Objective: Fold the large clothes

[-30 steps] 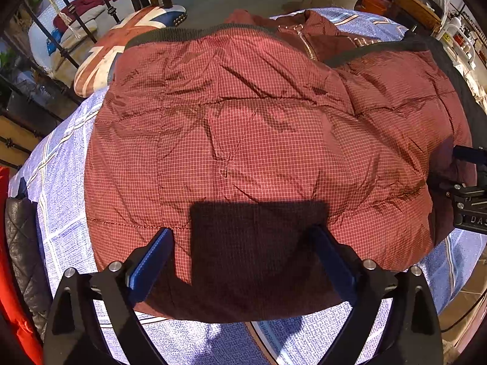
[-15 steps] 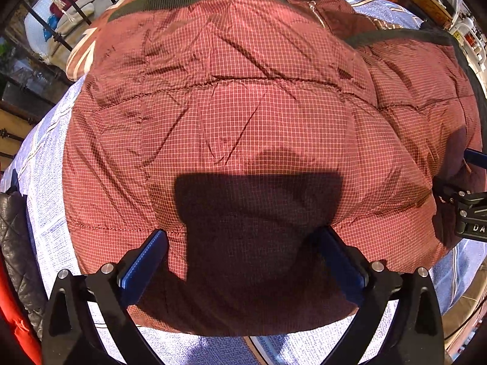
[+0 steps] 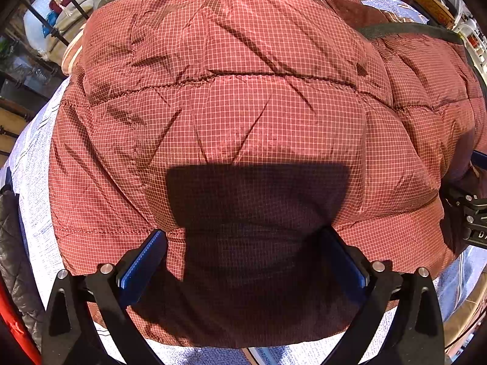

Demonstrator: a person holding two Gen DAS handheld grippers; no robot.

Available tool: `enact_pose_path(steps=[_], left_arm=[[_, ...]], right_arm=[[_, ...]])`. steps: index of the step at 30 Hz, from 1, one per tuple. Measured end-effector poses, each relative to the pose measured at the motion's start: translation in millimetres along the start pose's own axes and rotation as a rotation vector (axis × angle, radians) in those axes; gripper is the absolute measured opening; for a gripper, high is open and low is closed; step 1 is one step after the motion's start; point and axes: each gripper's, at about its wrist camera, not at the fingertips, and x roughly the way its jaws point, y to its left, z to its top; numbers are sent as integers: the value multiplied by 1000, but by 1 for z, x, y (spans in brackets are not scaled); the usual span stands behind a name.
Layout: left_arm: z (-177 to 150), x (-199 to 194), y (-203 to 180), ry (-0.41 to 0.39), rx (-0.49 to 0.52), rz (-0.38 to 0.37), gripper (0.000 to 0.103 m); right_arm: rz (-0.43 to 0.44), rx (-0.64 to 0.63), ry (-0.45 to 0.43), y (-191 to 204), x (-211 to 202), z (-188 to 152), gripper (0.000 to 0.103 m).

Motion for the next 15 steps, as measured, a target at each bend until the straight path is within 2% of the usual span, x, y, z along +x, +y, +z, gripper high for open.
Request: enact_pose_path(steps=[5,15], left_arm=[[-7,-3,-3,-24,0,7,99],[-36,-18,-5,-117,-13,2,98]], right_arm=[[-9,0,-28,9,-1,-5,98],[-21,13,-16,3,-7,-2,98]])
